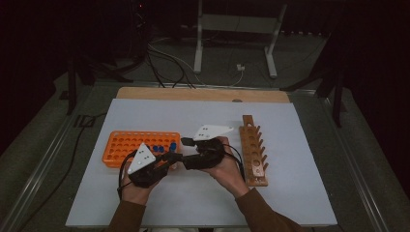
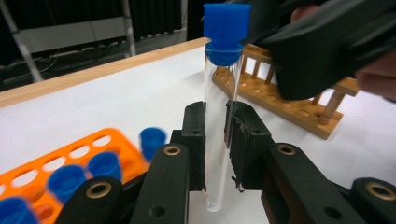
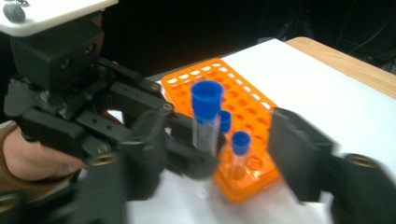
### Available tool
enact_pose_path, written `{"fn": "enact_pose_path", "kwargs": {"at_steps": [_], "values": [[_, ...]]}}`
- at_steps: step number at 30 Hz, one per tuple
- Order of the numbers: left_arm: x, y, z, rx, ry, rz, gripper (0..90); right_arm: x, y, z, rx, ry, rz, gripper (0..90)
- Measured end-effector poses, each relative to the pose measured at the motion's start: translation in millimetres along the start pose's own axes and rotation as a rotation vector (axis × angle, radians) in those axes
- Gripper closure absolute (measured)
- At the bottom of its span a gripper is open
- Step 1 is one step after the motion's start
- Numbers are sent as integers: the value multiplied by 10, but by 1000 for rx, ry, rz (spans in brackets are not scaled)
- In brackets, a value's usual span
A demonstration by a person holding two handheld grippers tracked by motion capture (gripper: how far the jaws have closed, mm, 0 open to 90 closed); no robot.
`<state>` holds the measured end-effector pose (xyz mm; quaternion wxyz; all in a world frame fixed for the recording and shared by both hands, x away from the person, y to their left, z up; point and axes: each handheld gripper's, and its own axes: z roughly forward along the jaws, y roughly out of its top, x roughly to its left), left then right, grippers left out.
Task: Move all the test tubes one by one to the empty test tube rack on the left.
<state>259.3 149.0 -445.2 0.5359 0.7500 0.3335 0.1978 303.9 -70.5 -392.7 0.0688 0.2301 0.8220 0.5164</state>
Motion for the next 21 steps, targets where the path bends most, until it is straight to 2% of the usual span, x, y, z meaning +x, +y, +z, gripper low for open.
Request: {"fn": "enact_pose_path", "kwargs": {"at_steps": [1,3,6,10,21], "values": [[20,-4,-19,-2,0,-8,781,-16,-7,-14,0,-6,-2,289],[59,-8,-60,-7,8,-17,781,-47,-22,-36,-1,-37,12,136],[113,-8,-119,-13,25,-27,781,-102,-45,-68,-1,-87,18,37],[183,-1,-193,-20,45,-43,781,-203,-79,-136,-6,-130,35,16],[347,11,-387,-56,96,-69,782,-407,-186,-351,4,-199,49,0]]}}
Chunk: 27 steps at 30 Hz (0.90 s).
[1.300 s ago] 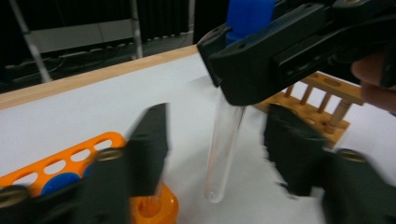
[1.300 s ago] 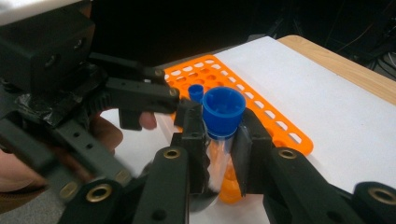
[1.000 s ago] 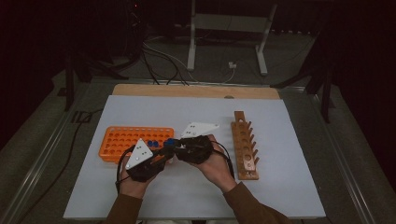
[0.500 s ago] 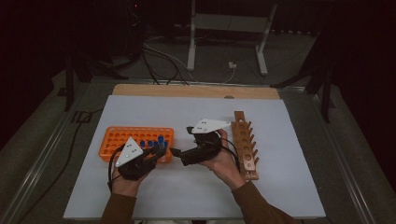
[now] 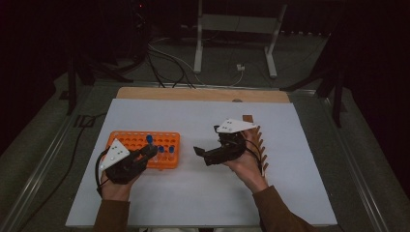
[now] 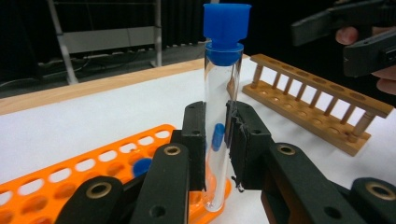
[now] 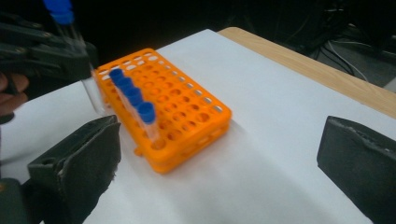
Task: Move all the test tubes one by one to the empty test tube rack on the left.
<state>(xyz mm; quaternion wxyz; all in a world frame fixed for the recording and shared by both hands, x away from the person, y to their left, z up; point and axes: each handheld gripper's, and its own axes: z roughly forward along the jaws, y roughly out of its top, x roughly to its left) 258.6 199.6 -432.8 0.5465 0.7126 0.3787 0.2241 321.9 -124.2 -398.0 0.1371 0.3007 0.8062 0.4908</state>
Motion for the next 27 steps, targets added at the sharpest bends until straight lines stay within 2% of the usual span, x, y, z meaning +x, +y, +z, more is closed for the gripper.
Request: {"fn": "enact_pose_path", "kwargs": {"at_steps": [3,9,13,17,27], "values": [[48,-7,-30,-5,19,-13,782,-62,-24,-53,-4,-10,7,0],[118,-22,-68,1,59,-13,781,-164,-58,-154,-13,-41,17,0],[163,-39,-87,0,94,-18,782,-204,-84,-215,-6,-78,3,0],[198,-55,-92,3,123,-21,781,-245,-109,-272,-11,-89,2,0],[245,-163,6,27,186,-3,781,-345,-165,-388,-20,-114,16,0]]}}
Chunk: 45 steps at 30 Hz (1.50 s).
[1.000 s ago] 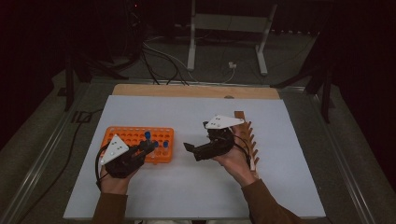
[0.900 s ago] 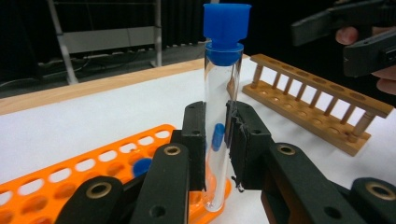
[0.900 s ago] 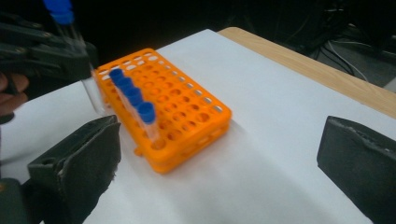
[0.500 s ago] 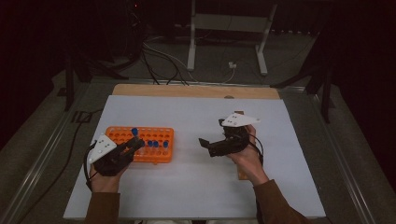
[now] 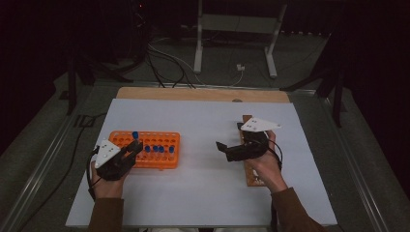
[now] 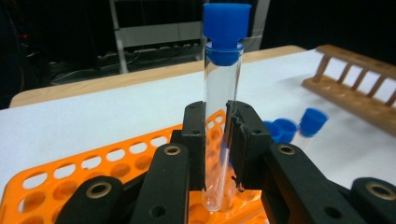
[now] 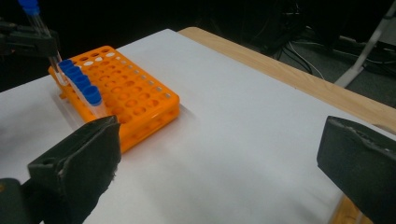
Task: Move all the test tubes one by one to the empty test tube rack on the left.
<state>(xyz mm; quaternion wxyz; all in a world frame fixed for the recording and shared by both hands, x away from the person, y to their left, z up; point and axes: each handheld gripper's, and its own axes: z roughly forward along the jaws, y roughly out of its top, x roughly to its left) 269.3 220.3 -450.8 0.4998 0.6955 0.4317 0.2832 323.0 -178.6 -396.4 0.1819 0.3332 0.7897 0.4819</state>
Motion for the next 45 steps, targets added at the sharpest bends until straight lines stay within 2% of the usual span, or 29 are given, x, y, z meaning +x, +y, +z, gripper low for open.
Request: {"fn": "enact_pose_path", "kwargs": {"at_steps": [7,11,26,33,40,45], "values": [[19,-77,77,18,-4,5,781,-63,-66,-40,1,-9,7,0],[28,-112,114,25,-4,-6,781,-87,-85,-57,-3,-13,14,0],[56,-184,177,29,-6,-33,781,-130,-138,-78,-7,-15,27,0],[57,-210,195,38,2,-29,780,-161,-178,-106,-6,-22,34,0],[70,-268,238,69,-2,-31,780,-171,-217,-98,1,-24,39,0],[71,-305,265,108,-6,-26,780,-170,-237,-105,5,-23,40,0]]}}
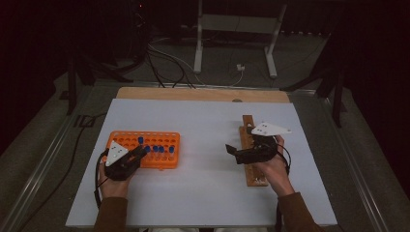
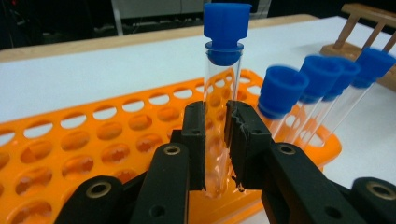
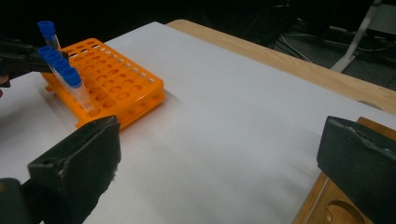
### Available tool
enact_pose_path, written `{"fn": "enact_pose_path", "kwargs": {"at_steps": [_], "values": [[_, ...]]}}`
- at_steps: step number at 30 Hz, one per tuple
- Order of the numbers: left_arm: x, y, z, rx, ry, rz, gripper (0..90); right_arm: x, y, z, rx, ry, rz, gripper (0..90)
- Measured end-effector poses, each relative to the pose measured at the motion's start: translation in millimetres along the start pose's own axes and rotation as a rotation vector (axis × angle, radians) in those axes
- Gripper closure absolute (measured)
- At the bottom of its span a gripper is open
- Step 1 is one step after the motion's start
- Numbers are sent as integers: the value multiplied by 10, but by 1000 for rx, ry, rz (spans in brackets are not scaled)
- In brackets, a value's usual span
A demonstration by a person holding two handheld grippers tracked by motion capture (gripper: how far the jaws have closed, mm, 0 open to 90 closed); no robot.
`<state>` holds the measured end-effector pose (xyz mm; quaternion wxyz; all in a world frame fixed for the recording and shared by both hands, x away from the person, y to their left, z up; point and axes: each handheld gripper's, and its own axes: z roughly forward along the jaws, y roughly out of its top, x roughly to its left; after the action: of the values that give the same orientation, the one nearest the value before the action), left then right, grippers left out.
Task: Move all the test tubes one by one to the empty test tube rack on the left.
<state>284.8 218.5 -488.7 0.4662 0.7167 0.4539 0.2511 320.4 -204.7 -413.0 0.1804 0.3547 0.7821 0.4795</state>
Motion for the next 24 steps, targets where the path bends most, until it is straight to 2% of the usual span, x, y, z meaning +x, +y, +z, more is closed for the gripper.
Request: {"fn": "enact_pose_path", "kwargs": {"at_steps": [2,7,10,15,19,24], "values": [[-1,-12,16,28,0,8,780,-1,-13,1,3,1,-1,0],[9,-14,-9,37,-4,3,781,-12,-43,-12,3,1,4,0],[1,-26,-3,70,6,22,781,-20,-58,-16,5,-1,9,0],[-3,-34,-3,84,6,27,781,-23,-77,-14,3,0,12,0],[-34,-58,34,124,19,56,782,-17,-87,-1,6,4,13,0],[-25,-58,29,128,15,42,782,-7,-96,11,9,7,10,0]]}}
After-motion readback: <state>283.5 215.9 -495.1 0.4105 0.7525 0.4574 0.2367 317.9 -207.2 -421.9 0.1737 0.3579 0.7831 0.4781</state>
